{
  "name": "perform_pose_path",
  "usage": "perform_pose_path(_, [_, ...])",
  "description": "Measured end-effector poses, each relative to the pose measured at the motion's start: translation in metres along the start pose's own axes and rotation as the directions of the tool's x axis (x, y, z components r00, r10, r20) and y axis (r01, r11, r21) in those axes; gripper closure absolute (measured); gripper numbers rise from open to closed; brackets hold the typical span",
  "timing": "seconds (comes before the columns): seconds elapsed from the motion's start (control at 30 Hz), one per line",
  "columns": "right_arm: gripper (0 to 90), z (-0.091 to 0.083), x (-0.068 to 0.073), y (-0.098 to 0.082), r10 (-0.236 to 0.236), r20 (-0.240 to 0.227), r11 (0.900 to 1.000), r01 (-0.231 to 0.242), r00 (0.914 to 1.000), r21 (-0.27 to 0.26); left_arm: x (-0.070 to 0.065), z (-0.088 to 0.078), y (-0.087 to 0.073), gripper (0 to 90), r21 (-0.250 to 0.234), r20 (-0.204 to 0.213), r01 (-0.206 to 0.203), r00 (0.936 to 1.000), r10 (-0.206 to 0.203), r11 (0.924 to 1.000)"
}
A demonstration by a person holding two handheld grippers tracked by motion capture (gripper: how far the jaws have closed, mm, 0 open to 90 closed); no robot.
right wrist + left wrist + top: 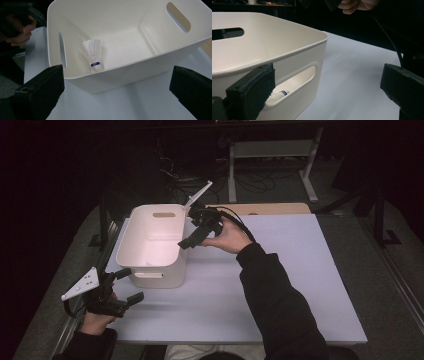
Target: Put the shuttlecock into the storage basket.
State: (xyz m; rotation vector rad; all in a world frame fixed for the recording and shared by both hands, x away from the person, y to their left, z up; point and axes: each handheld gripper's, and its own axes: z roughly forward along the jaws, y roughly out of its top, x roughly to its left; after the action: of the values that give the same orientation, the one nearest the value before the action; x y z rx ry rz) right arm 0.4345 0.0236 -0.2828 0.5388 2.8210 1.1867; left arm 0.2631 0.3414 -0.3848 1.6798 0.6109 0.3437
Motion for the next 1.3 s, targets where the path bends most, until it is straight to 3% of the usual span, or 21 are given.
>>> perform_pose_path(1.3, [0.0,-0.035,-0.008,-0.053,0.054,0.046,0.998,-0.052,0.9975,-0.039,0.000,0.001,0.000,0.0,0.005,-0.005,0.000,1.0000,0.000,1.0000])
